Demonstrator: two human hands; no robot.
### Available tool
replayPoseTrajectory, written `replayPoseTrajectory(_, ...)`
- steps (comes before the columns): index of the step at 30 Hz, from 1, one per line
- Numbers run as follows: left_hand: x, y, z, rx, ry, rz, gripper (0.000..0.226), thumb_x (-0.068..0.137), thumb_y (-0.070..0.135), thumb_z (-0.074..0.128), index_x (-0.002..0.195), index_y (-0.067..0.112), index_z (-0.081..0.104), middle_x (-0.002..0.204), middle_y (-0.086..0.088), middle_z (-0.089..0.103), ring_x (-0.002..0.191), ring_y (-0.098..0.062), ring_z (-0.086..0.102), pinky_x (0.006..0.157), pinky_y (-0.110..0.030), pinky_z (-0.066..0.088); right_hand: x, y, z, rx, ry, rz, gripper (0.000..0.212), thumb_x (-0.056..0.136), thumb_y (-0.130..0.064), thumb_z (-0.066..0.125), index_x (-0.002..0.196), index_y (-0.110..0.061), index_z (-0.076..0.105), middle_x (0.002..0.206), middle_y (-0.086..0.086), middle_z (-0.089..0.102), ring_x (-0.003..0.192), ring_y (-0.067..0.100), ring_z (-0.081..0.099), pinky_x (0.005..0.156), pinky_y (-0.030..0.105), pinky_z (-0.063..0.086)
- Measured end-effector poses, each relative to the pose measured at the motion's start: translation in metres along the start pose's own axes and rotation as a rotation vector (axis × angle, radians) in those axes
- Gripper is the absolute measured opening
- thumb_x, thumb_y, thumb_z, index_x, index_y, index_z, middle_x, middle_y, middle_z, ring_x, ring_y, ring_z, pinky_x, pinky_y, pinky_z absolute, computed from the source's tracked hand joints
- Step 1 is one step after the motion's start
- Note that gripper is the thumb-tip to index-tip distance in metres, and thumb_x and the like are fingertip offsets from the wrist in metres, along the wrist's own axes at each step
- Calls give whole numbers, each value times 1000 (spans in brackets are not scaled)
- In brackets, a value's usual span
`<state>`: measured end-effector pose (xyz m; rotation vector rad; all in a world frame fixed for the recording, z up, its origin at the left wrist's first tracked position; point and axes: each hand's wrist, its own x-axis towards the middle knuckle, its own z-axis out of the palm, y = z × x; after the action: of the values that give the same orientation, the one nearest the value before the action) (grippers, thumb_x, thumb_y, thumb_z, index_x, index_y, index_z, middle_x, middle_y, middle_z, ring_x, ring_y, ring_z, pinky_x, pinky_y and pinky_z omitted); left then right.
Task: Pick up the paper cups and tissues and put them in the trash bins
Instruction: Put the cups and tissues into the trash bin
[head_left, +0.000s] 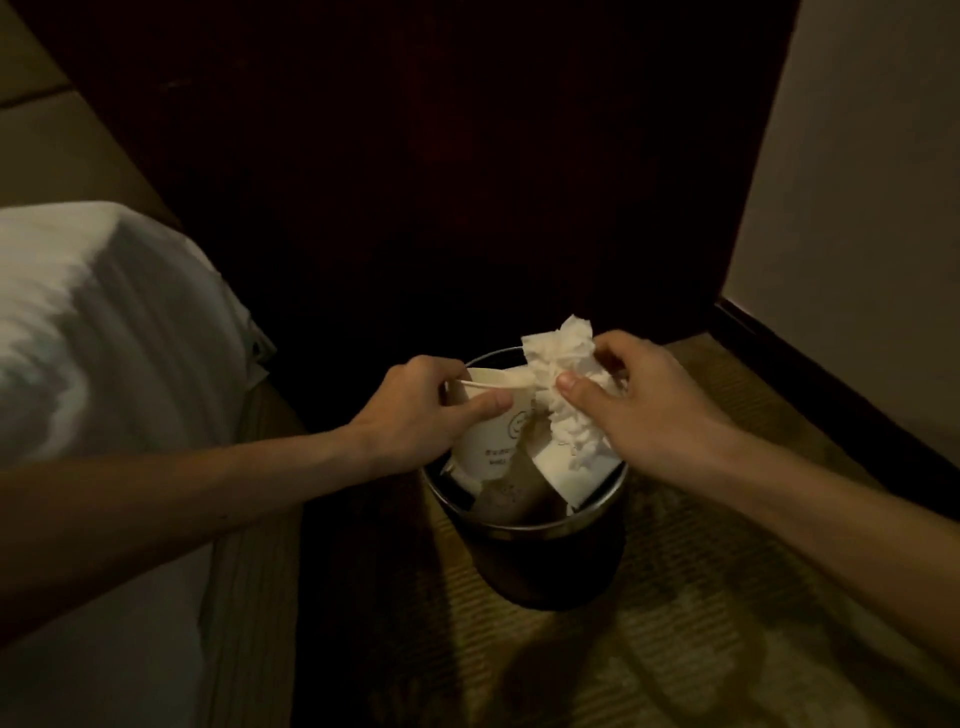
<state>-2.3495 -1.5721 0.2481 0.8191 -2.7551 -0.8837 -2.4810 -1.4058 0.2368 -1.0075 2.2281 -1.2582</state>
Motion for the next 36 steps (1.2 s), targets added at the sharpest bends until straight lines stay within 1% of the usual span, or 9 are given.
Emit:
replayPoseTrajectory(2, 11, -10, 6, 94, -37, 6, 40, 91, 49, 56, 98, 12, 67, 92, 3, 66, 76, -5, 64, 54, -20, 53, 8, 4, 16, -44, -15, -34, 48, 91, -45, 60, 133, -23, 53, 124, -4, 53, 115, 15, 52, 84, 26, 48)
replayPoseTrajectory(6, 26, -29, 8, 208, -128, -20, 34, 101, 38, 46, 101, 10, 65, 98, -6, 65, 83, -16, 61, 66, -28, 51, 16, 9, 35, -160, -9, -132, 50, 85, -54, 61, 128, -27, 57, 94, -26, 38, 116, 17, 46, 96, 40, 44)
replayPoseTrajectory(8, 34, -38, 4, 397, -188, -54, 30, 102, 34, 45, 104, 12, 64, 117, -10, 60, 104, -23, 57, 86, -39, 49, 20, 8, 43, -200, -41, -173, 52, 85, -55, 62, 129, -27, 58, 99, -27, 43, 115, 15, 47, 96, 38, 44)
replayPoseTrajectory(11, 39, -39, -8, 584, -292, -91, 39, 99, 34, 51, 137, 29, 48, 146, -8, 32, 136, -30, 27, 111, -45, 32, 22, 7, 57, -280, -133, -268, 49, 86, -53, 62, 126, -24, 60, 119, -9, 59, 106, 10, 49, 86, 31, 42)
replayPoseTrajectory(14, 38, -20, -26, 422, -146, 88, 42, 96, 30, 56, 137, 32, 46, 135, -4, 41, 120, -20, 45, 93, -28, 45, 20, 9, 62, -321, -147, -317, 43, 87, -51, 62, 121, -24, 62, 114, -9, 59, 95, 3, 44, 77, 25, 35)
replayPoseTrajectory(17, 27, -5, -32, 160, -342, 173, 23, 99, 23, 54, 121, 29, 58, 103, 9, 62, 80, -4, 67, 63, -22, 58, 16, 7, 65, -375, -149, -368, 33, 88, -43, 65, 115, -25, 63, 104, -10, 57, 88, 2, 43, 71, 22, 32)
replayPoseTrajectory(23, 11, -30, -3, 289, -414, 132, 25, 91, 24, 69, 113, 16, 66, 109, 5, 68, 99, -6, 64, 88, -27, 55, 5, 4, 69, -474, -217, -443, 35, 84, -41, 70, 93, -26, 40, 87, -14, 42, 77, 11, 43, 59, 21, 25)
replayPoseTrajectory(31, 6, -58, 43, 247, -335, 193, 13, 86, 20, 73, 98, 16, 73, 89, 10, 65, 87, -6, 62, 74, -16, 49, 2, 16, 75, -892, -347, -628, 36, 95, -50, 47, 101, -20, 66, 110, -3, 66, 115, 20, 48, 96, 37, 27)
replayPoseTrajectory(36, 19, -45, 25, 375, -591, 212, 18, 96, 30, 60, 102, 20, 74, 88, 9, 70, 83, -7, 62, 73, -22, 48, -3, 15, 69, -902, -423, -724, 47, 99, -43, 28, 94, -23, 70, 97, -1, 71, 106, 20, 59, 98, 41, 33)
